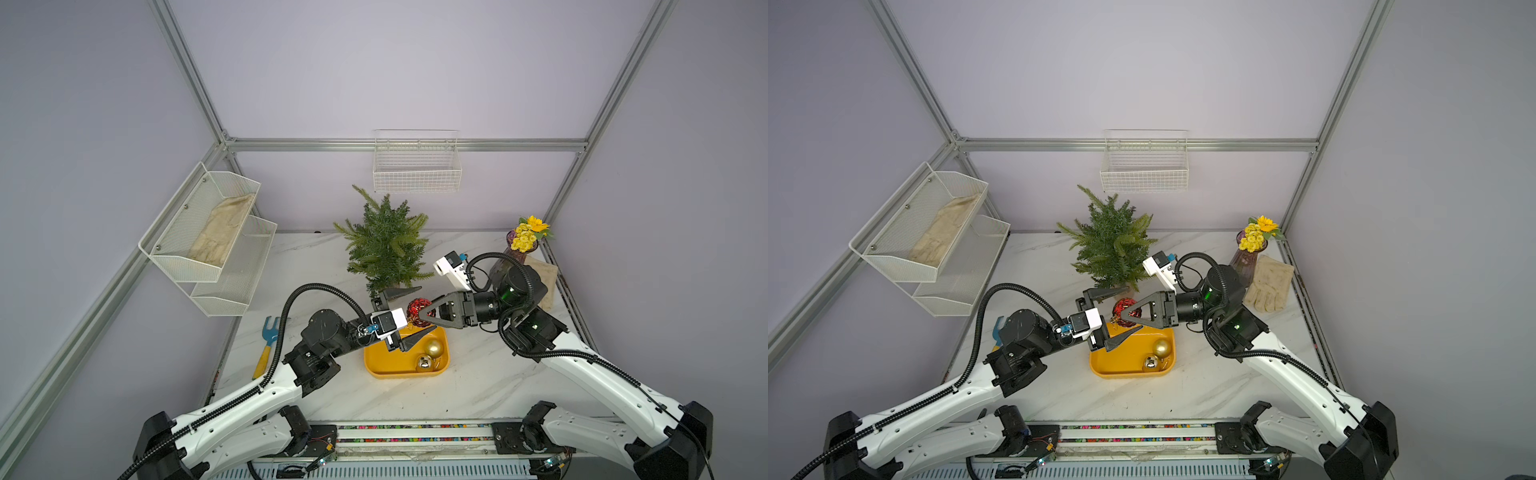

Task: Decorate the small christmas tree with ornaments
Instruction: Adjust the ornament.

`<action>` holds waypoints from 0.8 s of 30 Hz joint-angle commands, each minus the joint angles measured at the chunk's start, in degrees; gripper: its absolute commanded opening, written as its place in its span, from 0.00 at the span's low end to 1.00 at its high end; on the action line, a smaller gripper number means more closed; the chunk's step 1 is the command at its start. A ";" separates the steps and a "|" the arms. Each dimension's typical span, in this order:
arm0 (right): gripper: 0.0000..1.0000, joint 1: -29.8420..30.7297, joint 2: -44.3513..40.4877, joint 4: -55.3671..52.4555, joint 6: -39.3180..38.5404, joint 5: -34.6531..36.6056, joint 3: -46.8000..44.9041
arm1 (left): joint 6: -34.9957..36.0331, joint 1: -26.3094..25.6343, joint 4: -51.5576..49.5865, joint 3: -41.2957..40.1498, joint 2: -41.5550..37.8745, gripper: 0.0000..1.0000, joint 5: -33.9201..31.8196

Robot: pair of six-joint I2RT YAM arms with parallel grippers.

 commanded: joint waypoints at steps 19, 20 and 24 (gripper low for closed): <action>0.53 -1.93 0.92 -20.67 -20.16 23.11 10.10 | -18.68 0.18 -29.25 6.40 -8.42 0.73 -24.09; 0.53 -1.95 1.11 -21.12 -20.43 23.29 10.42 | -18.80 0.17 -31.26 7.99 -7.69 0.73 -23.84; 0.52 -1.97 2.09 -24.14 -21.56 25.07 11.56 | -18.08 0.14 -36.85 12.67 -4.76 0.72 -22.86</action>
